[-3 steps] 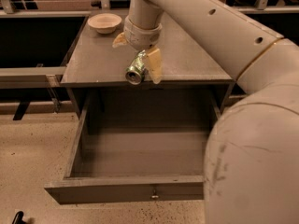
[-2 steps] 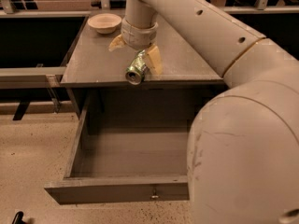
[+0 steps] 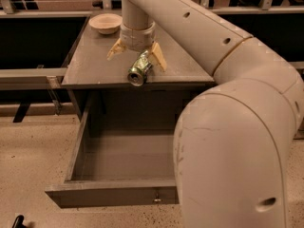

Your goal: Place green can into top drawer

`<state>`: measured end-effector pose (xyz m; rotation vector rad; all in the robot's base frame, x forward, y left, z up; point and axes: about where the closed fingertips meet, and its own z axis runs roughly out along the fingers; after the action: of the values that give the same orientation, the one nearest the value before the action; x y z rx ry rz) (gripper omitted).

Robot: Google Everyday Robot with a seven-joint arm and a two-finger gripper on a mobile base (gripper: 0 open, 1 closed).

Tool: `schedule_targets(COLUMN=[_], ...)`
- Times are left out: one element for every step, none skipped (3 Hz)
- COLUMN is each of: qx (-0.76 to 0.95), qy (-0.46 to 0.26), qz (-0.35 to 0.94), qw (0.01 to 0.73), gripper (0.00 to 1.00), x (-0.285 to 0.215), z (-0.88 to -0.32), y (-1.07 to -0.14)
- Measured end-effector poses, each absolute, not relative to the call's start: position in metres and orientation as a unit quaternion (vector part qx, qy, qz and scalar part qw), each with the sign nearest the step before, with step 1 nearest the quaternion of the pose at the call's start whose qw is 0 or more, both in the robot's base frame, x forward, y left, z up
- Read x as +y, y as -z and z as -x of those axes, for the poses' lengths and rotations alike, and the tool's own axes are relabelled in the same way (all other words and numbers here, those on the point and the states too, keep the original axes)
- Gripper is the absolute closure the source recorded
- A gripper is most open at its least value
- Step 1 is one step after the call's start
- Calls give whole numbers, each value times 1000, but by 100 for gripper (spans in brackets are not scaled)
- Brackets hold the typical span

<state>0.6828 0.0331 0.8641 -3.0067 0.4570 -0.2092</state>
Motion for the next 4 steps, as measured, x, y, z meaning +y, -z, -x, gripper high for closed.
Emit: schedule_targets(qx=[125, 137, 149, 201], qy=[68, 72, 67, 67], qz=[989, 987, 985, 972], qw=[37, 37, 49, 101], gripper=[18, 49, 72, 95], x=[26, 19, 20, 15], z=[-688, -696, -696, -683], y=[-860, -855, -854, -870])
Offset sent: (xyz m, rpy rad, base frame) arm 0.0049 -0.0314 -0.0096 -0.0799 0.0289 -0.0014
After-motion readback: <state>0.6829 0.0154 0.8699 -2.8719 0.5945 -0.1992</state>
